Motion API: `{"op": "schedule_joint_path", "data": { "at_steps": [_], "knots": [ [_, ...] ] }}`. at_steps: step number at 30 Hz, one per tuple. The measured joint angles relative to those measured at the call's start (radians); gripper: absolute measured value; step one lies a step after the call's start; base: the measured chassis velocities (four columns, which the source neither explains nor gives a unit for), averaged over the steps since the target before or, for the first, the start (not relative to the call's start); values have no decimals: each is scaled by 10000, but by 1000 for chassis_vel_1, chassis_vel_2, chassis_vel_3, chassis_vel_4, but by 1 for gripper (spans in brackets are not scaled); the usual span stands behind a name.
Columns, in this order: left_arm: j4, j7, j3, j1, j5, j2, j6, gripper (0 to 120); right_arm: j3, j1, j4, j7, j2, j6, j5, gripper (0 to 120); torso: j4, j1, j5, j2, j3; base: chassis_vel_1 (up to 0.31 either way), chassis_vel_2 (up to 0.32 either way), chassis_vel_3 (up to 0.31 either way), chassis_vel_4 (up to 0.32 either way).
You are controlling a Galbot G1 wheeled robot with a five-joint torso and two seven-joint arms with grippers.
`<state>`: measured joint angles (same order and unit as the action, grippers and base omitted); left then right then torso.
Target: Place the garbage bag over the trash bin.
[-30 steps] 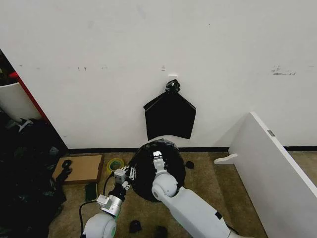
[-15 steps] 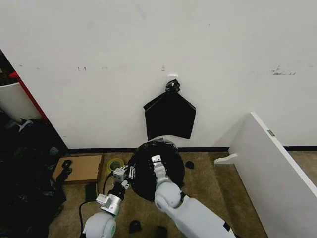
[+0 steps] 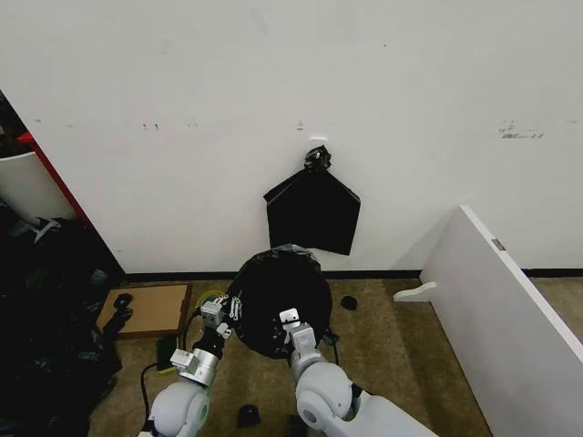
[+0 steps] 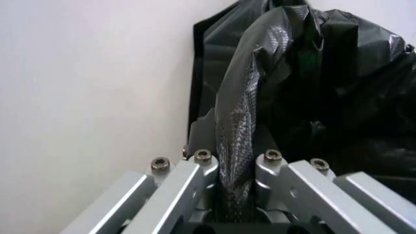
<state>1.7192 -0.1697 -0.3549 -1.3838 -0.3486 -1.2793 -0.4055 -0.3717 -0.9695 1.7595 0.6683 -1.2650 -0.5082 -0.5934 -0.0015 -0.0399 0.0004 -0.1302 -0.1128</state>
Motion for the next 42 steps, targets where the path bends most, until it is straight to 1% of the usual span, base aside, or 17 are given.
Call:
{"op": "schedule_joint_path", "data": {
  "at_steps": [5,11,14,22,26,31,32,33,36,39,42],
  "knots": [
    [146,-212,17,-104,18,-2,-124,4,45,440,-889,134,-530,-204,99,0,1,0,-1,0,0,0,0,0,0],
    [263,-298,11,-115,17,-1,-178,4,103,882,-1673,144,-843,-258,402,0,1,0,-1,0,0,0,0,0,0],
    [265,-340,8,-117,18,0,-207,4,195,1041,-1981,-22,-875,-106,790,0,0,0,-2,0,-1,0,0,0,0],
    [190,-369,4,-125,24,-8,-246,4,596,1204,-2157,-417,-860,353,1501,0,0,0,-1,0,-1,0,0,0,0],
    [112,-305,0,-109,-102,25,-247,4,753,1007,-1653,-1163,-524,1333,1634,0,1,-1,0,0,-1,0,0,0,0],
    [112,-266,-4,-80,-193,66,-213,4,580,533,-711,-1672,0,1776,1672,0,-3,-1,0,0,-1,0,0,0,0],
    [113,-264,-2,-79,-195,68,-208,4,533,443,-552,-1821,88,1954,1683,0,-2,0,-1,0,-1,0,0,0,0],
    [115,-264,10,-81,-196,65,-199,4,471,335,-404,-2076,168,2370,1753,0,-3,0,-2,0,0,0,0,0,0],
    [120,-277,52,-113,-174,29,-191,4,449,281,-480,-2401,41,3109,2172,0,0,0,-1,0,0,0,0,0,0],
    [136,-294,73,-146,-129,1,-186,4,485,384,-757,-2374,-183,3239,2299,0,-1,-1,-3,0,-1,0,0,0,0],
    [200,-316,89,-224,-44,-22,-184,4,644,744,-1406,-2115,-682,3306,2408,0,1,0,-2,0,0,0,0,0,0]
  ]
}}
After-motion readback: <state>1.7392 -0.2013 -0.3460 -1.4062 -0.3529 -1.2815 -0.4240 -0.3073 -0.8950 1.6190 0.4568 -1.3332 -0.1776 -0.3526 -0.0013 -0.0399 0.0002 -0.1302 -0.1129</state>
